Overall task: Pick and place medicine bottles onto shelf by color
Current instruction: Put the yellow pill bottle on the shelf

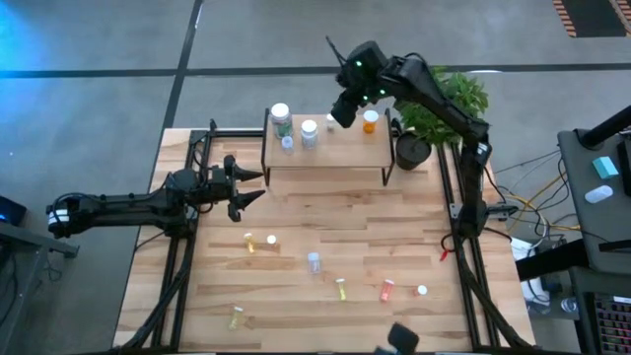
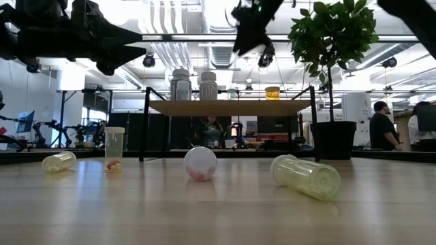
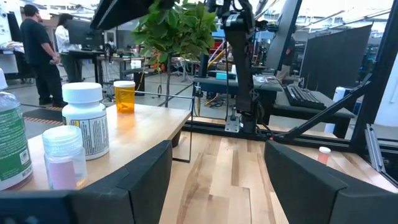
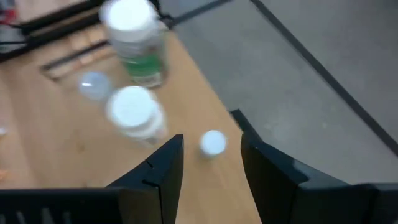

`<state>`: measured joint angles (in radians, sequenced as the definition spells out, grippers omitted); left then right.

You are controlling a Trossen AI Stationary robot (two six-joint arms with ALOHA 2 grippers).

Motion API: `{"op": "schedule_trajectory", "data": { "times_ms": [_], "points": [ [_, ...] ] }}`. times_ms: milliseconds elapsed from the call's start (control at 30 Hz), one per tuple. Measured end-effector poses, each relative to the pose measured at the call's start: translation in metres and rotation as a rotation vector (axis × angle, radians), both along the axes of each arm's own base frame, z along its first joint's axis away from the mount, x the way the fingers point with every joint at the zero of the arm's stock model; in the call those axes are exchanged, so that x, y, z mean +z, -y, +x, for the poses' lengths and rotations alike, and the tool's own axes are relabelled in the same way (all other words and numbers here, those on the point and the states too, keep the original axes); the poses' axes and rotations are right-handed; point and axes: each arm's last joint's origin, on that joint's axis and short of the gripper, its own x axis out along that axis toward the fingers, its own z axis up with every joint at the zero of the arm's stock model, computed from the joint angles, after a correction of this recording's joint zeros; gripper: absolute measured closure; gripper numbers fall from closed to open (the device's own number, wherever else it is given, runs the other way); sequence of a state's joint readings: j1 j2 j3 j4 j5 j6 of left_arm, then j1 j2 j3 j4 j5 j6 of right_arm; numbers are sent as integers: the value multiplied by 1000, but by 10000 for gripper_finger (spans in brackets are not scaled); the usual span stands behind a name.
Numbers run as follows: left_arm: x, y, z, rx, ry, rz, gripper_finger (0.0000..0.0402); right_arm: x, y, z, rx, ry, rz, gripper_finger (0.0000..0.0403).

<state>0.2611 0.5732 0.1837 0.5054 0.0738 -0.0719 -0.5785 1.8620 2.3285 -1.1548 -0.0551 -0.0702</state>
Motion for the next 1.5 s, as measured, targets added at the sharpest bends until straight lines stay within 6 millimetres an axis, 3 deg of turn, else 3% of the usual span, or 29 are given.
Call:
{"op": "schedule_trajectory", "data": {
  "times_ms": [167,333,467,600,767,900,1067,1267,1500],
  "points": [
    [0,0,0,-5,1,1,162,16,-46,0,85,10,-13,252],
    [0,0,0,-12,1,2,162,18,-104,6,151,-29,-102,254],
    [0,0,0,-12,2,2,162,-1,-154,14,227,-89,-204,254],
    [2,1,0,-21,-4,2,162,-25,-197,15,332,-19,-235,258],
    [17,3,2,-106,-111,-22,162,-55,-232,-1,457,97,-299,264],
    [31,3,1,-113,-272,-74,162,-78,-246,-14,494,231,-328,266],
    [36,12,5,-186,-490,-132,162,-102,-247,-32,502,333,-369,265],
    [16,40,29,-352,-699,-147,162,-120,-244,-52,503,423,-423,271],
    [-6,60,62,-351,-876,-135,162,-127,-242,-70,499,519,-480,270]
  ]
}}
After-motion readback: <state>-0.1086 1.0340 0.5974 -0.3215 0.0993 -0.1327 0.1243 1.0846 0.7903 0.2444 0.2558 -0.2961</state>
